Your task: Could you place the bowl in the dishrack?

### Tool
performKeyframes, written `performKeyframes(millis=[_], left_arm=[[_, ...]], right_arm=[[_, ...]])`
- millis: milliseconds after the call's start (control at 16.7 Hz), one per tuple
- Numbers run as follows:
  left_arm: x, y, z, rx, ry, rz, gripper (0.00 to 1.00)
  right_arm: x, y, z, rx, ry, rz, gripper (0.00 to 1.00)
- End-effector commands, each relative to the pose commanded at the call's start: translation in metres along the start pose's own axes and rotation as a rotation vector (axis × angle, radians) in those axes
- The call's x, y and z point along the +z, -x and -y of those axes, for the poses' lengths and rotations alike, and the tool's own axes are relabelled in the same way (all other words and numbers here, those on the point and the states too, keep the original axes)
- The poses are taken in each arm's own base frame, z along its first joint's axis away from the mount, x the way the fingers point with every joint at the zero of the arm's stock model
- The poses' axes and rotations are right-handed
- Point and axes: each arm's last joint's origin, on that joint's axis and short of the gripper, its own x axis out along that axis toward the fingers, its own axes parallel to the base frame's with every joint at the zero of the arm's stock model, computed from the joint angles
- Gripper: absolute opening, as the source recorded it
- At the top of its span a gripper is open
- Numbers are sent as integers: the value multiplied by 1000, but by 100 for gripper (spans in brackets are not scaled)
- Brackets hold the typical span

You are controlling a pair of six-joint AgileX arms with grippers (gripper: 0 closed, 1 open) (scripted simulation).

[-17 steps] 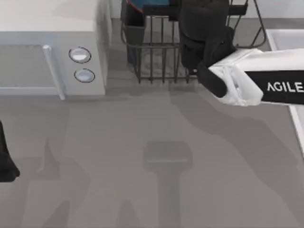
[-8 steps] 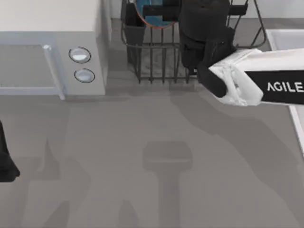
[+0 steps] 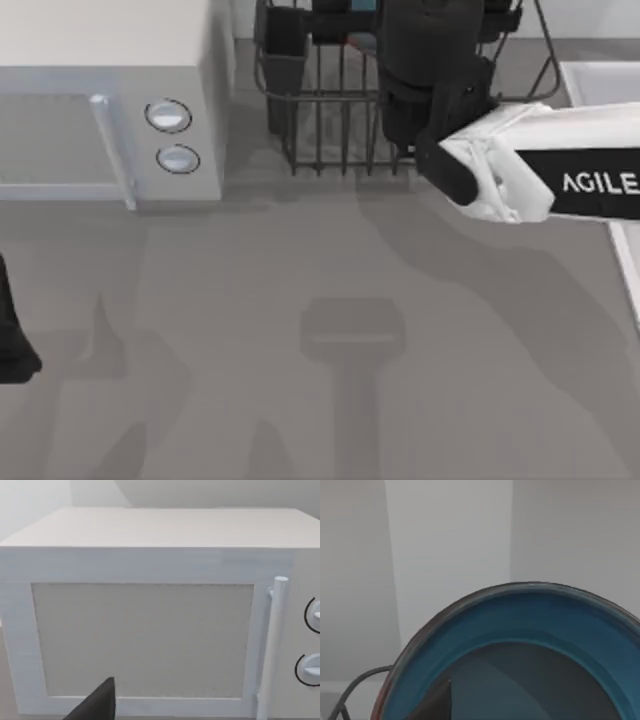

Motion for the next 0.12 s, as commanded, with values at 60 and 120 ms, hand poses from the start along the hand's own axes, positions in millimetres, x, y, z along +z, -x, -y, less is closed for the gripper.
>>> performKeyframes(millis=[60, 120], left_arm=[[0, 0, 0, 0, 0, 0, 100], [0, 0, 0, 0, 0, 0, 100]], right_arm=[[0, 0, 0, 0, 0, 0, 100], [0, 0, 0, 0, 0, 0, 100]])
